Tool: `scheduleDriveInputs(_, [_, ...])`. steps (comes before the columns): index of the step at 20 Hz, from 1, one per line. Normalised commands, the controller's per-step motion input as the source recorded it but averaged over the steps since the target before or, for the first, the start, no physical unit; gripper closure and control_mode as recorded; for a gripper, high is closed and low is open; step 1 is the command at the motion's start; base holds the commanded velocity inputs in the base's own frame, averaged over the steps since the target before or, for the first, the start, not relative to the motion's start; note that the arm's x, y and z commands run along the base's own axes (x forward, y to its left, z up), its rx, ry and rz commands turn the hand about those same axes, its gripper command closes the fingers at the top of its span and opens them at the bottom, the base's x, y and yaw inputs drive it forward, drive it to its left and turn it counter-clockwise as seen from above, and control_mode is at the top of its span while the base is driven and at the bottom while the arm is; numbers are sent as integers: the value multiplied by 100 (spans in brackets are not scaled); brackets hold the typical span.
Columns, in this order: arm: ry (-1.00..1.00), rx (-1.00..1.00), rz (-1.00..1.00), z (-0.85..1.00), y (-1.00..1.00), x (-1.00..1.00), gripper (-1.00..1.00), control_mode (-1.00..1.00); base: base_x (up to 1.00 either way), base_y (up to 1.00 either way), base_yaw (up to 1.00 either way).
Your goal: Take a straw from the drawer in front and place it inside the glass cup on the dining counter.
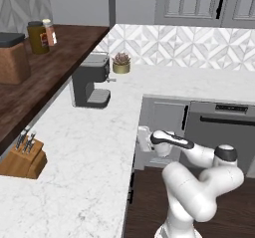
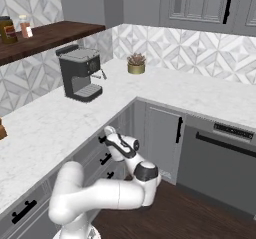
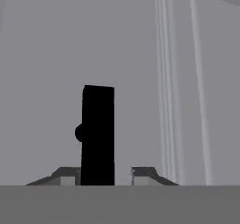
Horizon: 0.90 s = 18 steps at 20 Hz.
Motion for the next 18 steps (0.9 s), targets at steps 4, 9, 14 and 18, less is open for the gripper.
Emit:
scheduleDriveInputs(4, [2,1,0,-12,-70,-35,100,-100,0,0,0])
scheduleDriveInputs(9, [1,3,0,-7,-97,-50,100,-100,0,0,0])
scheduleDriveInputs(14, [0,3,0,0,-100,-57,100,-100,0,0,0])
scheduleDriveInputs(18, [4,1,0,0,-100,-51,100,-100,0,0,0])
